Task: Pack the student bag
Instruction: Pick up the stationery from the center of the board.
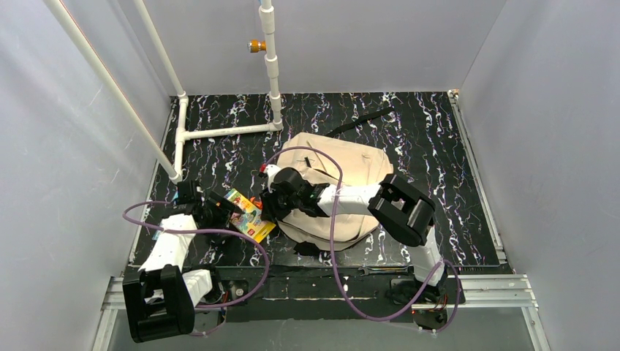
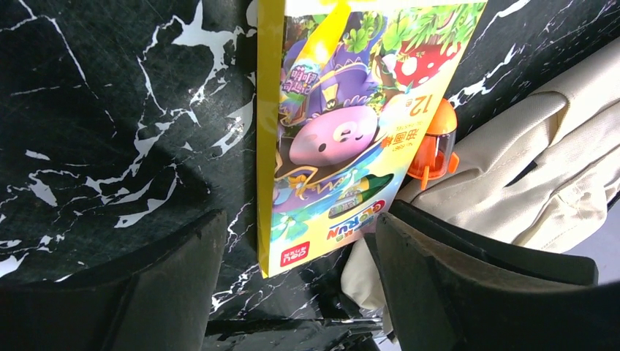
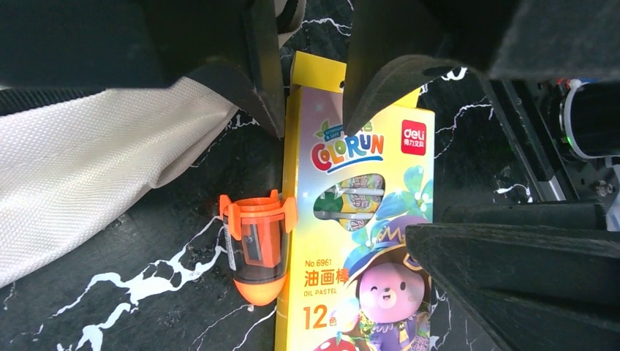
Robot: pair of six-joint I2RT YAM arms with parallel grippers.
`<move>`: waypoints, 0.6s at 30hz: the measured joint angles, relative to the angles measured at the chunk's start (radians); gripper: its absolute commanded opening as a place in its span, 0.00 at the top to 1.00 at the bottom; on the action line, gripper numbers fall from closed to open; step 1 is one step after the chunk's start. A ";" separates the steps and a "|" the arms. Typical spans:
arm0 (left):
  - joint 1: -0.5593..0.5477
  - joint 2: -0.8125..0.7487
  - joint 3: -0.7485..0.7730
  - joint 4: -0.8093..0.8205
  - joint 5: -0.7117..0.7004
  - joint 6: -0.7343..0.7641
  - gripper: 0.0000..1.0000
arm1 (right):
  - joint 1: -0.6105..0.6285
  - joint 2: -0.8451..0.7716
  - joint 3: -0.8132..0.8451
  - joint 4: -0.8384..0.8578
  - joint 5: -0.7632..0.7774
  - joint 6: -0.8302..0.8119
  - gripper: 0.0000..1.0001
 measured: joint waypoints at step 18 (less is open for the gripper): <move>0.000 0.042 -0.045 0.113 0.031 0.000 0.41 | -0.050 0.053 0.006 0.058 -0.117 0.099 0.74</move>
